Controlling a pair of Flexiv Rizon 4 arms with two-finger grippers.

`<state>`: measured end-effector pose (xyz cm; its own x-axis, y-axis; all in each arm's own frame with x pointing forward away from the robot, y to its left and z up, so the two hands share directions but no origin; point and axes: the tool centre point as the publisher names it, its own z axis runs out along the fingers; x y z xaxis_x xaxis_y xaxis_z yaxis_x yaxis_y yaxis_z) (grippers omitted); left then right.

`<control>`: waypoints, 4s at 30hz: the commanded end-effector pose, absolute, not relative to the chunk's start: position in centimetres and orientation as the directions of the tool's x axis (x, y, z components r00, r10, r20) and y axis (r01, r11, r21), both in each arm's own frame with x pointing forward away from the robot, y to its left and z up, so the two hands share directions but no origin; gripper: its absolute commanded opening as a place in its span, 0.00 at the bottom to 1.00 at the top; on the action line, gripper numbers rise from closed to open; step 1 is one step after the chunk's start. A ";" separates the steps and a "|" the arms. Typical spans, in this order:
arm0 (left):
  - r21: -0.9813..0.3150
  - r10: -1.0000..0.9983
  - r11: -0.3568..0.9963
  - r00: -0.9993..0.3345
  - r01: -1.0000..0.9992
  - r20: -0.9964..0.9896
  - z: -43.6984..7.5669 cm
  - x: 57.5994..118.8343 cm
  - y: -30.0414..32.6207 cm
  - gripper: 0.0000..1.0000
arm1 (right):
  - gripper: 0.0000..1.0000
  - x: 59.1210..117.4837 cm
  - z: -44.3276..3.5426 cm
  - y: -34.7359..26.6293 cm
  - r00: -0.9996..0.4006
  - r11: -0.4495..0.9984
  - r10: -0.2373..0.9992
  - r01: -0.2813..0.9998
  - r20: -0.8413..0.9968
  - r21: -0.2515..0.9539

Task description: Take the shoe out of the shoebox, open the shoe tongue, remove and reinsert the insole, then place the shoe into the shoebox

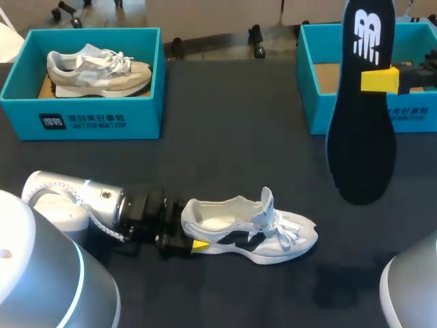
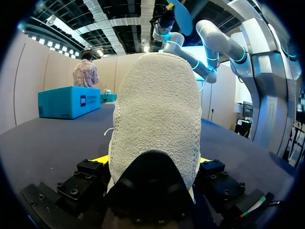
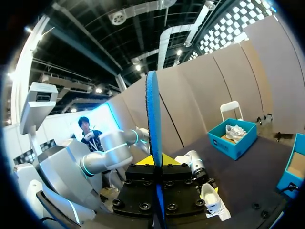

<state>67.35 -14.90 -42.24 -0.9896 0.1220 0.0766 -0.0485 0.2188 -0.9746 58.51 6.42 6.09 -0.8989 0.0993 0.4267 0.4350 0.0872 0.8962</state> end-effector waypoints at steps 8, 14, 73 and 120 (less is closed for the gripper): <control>-0.965 0.156 0.261 -0.986 -0.021 0.064 -42.1 67.7 -14.1 1.00 | 0.00 58.7 6.1 6.6 -0.898 0.089 0.097 0.437 0.429 0.895; -0.948 0.156 0.318 -0.986 -0.007 0.059 -41.9 68.0 -13.1 1.00 | 0.00 58.7 6.1 6.6 -0.898 0.089 0.097 0.437 0.429 0.895; -0.175 0.287 0.937 -0.952 0.302 -0.109 -37.2 69.5 -9.1 1.00 | 0.00 58.7 6.1 6.6 -0.898 0.089 0.097 0.437 0.429 0.895; -0.113 0.194 0.973 -0.978 0.201 -0.076 -32.0 69.9 -14.8 1.00 | 0.00 58.7 6.1 6.6 -0.898 0.089 0.097 0.437 0.429 0.895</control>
